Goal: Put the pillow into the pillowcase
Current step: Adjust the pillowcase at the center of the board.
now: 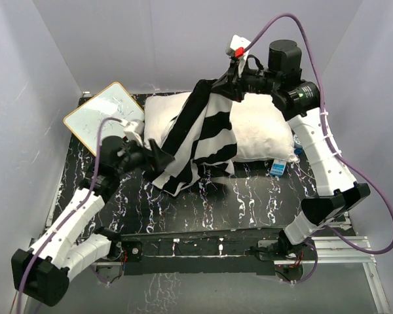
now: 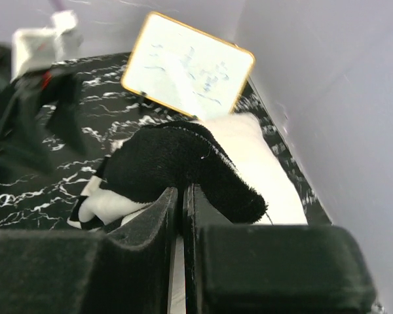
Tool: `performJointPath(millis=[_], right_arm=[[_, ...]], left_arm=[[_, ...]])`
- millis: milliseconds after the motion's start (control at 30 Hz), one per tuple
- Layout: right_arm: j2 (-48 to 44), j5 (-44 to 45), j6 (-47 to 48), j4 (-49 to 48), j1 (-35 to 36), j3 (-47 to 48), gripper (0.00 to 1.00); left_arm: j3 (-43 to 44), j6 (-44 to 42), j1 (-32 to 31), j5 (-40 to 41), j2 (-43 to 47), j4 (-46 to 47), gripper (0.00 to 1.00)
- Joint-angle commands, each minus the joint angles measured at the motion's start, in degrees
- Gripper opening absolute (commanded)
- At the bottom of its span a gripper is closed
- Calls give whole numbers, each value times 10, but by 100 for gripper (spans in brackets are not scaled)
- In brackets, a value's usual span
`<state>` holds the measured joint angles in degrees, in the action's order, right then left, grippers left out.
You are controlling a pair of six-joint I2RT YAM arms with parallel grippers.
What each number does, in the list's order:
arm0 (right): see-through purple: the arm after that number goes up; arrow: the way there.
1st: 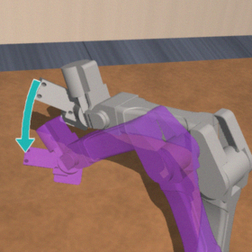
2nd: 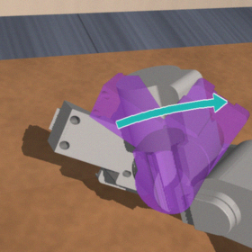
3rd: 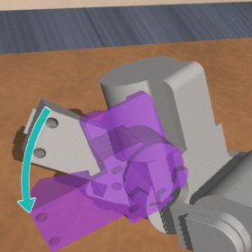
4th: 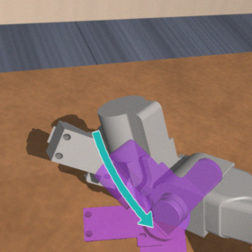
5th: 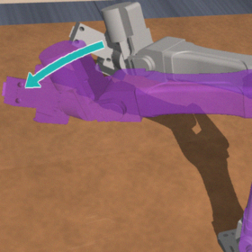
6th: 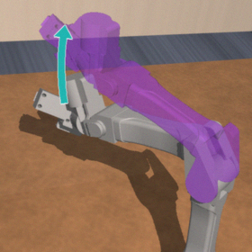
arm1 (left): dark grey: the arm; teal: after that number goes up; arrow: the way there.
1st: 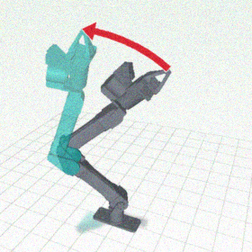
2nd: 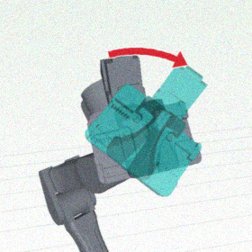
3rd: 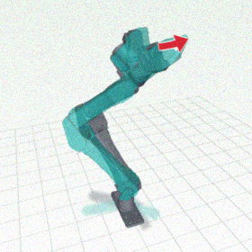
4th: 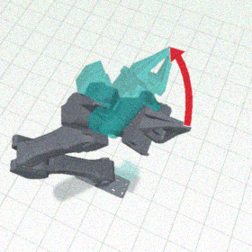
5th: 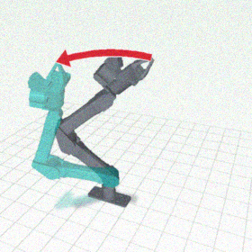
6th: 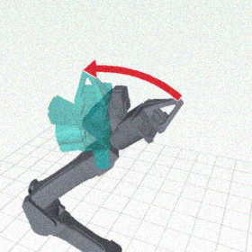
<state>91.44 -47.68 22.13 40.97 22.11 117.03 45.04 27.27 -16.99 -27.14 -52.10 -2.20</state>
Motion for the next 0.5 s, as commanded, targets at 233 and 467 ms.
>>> performJointPath(millis=[233, 467], right_arm=[[-30, -4, -100, -113, -83, -62, 8], [-52, -15, -101, -123, -107, -96, 8]], left_arm=[[-59, -43, -261, 357, -140, 98, 79], [23, -12, -262, 477, -296, 115, 63]])
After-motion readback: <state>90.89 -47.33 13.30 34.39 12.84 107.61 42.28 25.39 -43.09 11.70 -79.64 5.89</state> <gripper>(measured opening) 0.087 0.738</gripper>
